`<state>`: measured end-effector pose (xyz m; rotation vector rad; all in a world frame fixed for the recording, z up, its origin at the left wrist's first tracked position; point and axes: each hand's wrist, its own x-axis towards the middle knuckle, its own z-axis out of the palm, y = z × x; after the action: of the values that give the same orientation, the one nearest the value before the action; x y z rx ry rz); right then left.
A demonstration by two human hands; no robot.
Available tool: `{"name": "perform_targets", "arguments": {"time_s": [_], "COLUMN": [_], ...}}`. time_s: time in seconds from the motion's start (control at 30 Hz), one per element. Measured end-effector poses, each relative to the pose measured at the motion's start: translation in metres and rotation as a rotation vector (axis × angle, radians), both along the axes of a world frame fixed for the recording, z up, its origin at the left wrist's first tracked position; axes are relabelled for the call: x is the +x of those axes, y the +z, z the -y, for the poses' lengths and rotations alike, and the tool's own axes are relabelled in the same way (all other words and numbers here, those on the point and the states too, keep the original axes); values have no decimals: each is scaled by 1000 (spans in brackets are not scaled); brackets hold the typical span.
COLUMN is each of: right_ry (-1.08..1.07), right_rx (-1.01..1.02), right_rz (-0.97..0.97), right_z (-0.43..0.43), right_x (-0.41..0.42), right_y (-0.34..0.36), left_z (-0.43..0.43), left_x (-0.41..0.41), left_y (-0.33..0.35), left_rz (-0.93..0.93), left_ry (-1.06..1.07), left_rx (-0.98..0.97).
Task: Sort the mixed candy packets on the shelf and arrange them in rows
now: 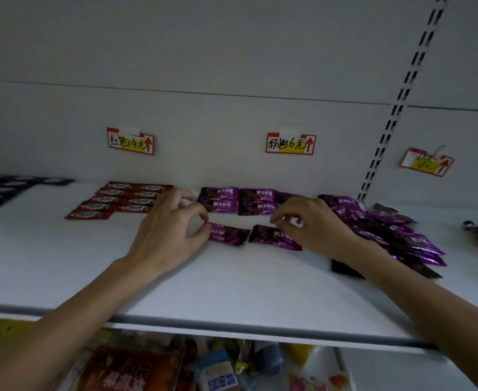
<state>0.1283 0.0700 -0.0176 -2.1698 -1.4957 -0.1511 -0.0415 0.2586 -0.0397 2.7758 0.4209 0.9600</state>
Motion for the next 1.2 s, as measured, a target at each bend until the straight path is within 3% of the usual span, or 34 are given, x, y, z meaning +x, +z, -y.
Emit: {"name": "perform_targets", "arguments": {"time_s": [0.13,0.23,0.4,0.53,0.7,1.2], "right_ry": [31,30,48,23,-5,-134], "right_rx": [-165,-204,-148,-167,-96,-114], "right_rz": [19,8,-17,-2,-70,47], "right_z": [4,3,-5,-17,-23,-30], "right_x": [-4,-3,0,-1,-2,-5], "right_y": [4,3,-1,-3,-2,-5], "left_z": [7,11,5,-12,-24,-26], "left_x": [3,8,8,8,16,29], "left_y": [7,0,6,10,8,4], "left_rz": [-128,-258,-242,-280,-269,-342], "left_ry": [-197,-234,-167,-243,-262,-248], "left_rx": [-48,38,21,-103,-36,93]}}
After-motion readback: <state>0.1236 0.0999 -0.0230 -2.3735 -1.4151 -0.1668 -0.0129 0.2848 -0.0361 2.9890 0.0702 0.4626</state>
